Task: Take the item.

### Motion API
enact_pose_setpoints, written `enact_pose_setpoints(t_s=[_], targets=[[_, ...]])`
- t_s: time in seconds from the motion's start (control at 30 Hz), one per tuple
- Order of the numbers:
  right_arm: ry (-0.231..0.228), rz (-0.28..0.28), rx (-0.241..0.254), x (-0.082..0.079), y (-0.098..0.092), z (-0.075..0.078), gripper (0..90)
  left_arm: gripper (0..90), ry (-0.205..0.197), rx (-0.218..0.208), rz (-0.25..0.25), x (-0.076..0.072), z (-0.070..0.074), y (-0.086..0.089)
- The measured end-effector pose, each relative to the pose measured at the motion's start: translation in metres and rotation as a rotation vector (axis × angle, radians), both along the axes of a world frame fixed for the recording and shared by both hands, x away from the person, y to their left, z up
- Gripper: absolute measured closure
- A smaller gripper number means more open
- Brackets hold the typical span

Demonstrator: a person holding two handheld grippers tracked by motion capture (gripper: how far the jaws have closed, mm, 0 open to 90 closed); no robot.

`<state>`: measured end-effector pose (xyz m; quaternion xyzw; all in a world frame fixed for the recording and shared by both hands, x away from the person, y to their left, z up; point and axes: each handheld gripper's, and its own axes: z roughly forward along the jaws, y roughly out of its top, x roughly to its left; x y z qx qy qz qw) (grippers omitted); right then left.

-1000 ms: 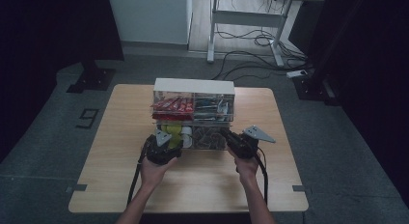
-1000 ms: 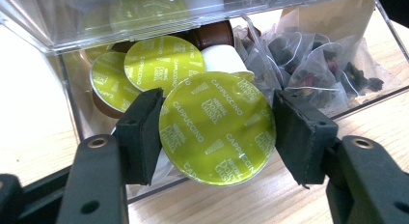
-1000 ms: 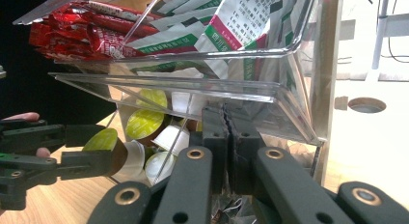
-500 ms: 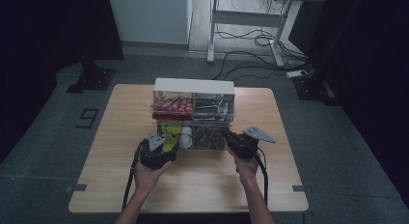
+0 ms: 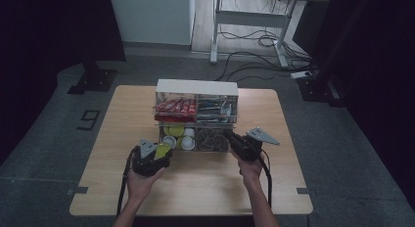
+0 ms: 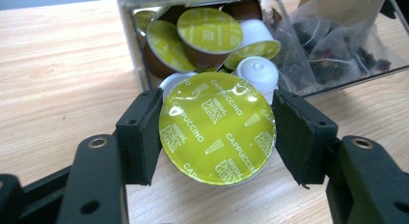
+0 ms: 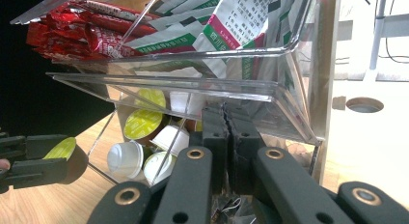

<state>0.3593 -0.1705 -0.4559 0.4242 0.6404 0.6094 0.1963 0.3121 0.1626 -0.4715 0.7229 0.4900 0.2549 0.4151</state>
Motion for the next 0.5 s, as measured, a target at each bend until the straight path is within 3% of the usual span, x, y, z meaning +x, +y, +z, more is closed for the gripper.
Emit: enact_pose_setpoints(t_s=[0.5], targets=[[0.003,-0.003,0.001,0.0,0.0,-0.001,87.0,38.3,0.014,-0.002,0.035,-0.008,-0.008,0.022]])
